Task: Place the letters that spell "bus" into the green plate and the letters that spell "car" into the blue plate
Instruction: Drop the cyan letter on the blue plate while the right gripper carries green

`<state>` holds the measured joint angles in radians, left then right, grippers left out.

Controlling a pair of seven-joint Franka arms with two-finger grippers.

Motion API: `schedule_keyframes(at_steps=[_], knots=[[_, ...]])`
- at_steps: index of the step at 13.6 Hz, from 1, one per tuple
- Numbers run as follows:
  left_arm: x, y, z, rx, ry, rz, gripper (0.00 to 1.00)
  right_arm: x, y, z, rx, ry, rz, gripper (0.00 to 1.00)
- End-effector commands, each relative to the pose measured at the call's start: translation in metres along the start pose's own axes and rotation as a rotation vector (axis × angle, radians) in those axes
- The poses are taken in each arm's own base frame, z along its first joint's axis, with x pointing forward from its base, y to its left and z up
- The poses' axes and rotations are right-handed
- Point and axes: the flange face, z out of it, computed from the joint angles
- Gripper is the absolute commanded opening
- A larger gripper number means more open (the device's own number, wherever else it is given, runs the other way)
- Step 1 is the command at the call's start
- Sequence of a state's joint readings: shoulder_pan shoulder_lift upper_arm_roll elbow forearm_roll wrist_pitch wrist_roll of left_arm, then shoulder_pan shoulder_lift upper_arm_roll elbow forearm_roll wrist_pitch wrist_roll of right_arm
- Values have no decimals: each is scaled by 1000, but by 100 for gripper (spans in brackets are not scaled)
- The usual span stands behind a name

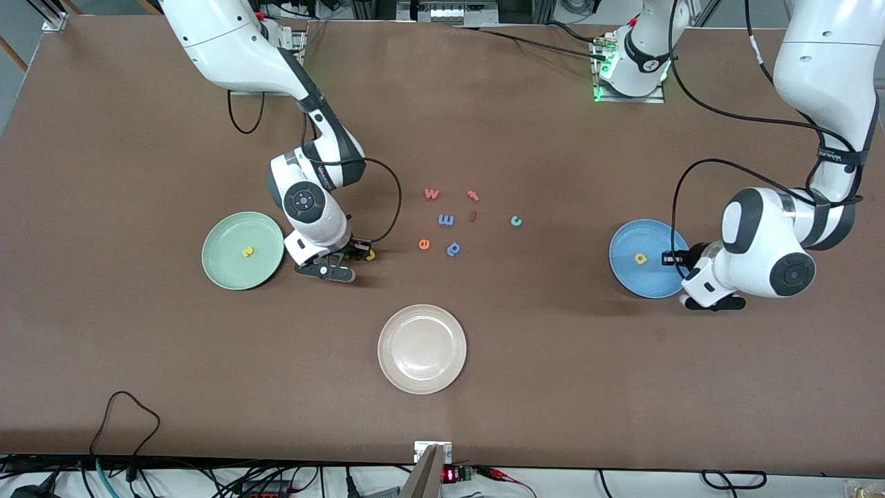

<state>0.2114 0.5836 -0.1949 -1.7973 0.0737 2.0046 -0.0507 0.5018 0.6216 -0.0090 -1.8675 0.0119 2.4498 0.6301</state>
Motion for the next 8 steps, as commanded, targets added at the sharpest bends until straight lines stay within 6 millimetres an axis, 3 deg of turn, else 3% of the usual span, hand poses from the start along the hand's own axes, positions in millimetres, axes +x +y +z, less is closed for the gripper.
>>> schedule_keyframes(at_steps=[1,2,3,5,6,8], knots=[[-20,4,22,10,43,33,1,-5,-1,11,-4,-24,14,0],[-20,3,24,10,43,31,3,-5,-1,11,-4,-24,14,0],[-20,5,19,11,47,34,17,-5,-1,11,-4,-24,14,0],[-24,12,0,16,64,40,91,-4,0,9,-2,-22,3,0],[-27,20,-15,25,53,54,100,0,0,1,4,-11,-4,0],[-35,67,-46,22,33,110,100,14,15,-21,-2,-14,-45,0]])
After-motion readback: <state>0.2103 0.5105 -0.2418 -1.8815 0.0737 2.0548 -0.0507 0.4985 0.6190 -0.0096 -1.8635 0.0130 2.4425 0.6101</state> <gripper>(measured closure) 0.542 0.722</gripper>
